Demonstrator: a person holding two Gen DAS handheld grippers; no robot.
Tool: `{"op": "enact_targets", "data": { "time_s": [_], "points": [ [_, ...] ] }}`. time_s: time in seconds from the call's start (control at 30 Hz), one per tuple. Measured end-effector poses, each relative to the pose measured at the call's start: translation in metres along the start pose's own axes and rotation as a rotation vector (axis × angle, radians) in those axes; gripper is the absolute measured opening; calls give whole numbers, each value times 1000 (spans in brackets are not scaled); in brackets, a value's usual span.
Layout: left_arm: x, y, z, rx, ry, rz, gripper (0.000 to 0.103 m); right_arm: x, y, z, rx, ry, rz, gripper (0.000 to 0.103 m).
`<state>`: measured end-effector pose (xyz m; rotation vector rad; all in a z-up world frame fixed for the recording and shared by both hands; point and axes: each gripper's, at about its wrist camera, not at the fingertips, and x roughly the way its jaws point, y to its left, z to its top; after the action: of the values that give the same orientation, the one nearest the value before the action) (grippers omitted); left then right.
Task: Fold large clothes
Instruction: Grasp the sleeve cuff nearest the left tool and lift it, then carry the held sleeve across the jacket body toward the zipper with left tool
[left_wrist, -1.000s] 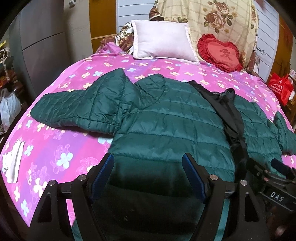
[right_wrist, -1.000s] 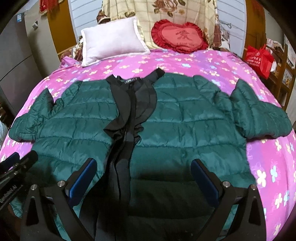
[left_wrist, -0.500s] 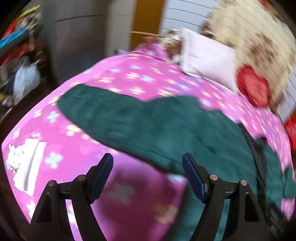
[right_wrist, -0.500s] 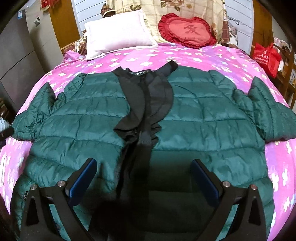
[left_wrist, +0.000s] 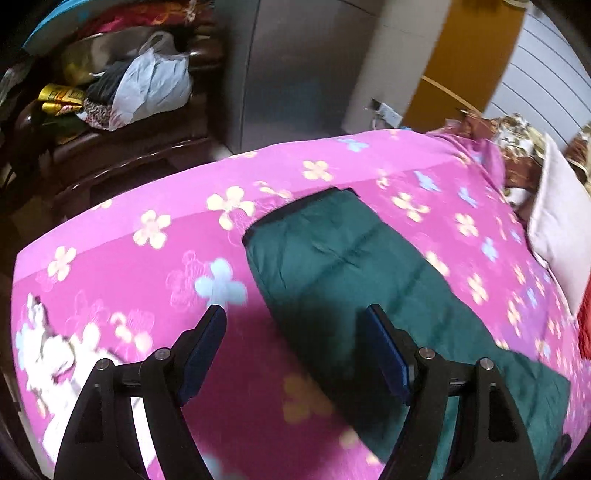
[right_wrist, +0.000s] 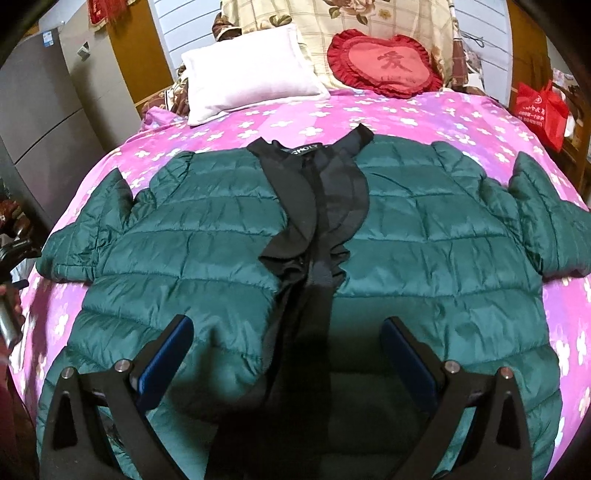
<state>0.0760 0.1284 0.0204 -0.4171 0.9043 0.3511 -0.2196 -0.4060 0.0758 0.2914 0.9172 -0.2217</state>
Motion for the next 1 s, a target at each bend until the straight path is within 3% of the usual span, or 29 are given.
{"op": "enact_targets", "data": {
  "time_s": [0.17,0.2,0.23,0.27,0.33,0.57,0.67,1.0],
  "points": [
    [22,-7,6,18,6,-14,36,5,3,0,0,10,-2,103],
    [24,-13,7,43,-14,-9,30,6,4,-1,2,15,2,103],
    [24,-16,7,59,-16,-14,15,7,5,-2,0,18,3,103],
    [25,-20,8,83,-20,-4,6,8,6,-2,-4,20,1,103],
    [20,-24,8,107,-29,13,0,10,9,-4,-15,23,-2,103],
    [-61,-43,-12,217,-161,-127,0,7,7,-3,3,28,17,103],
    [-106,-58,-29,270,-187,-246,0,2,5,-4,22,30,38,103],
    [-203,-126,-100,506,-239,-399,0,-31,-9,-6,45,-10,50,103]
  ]
}}
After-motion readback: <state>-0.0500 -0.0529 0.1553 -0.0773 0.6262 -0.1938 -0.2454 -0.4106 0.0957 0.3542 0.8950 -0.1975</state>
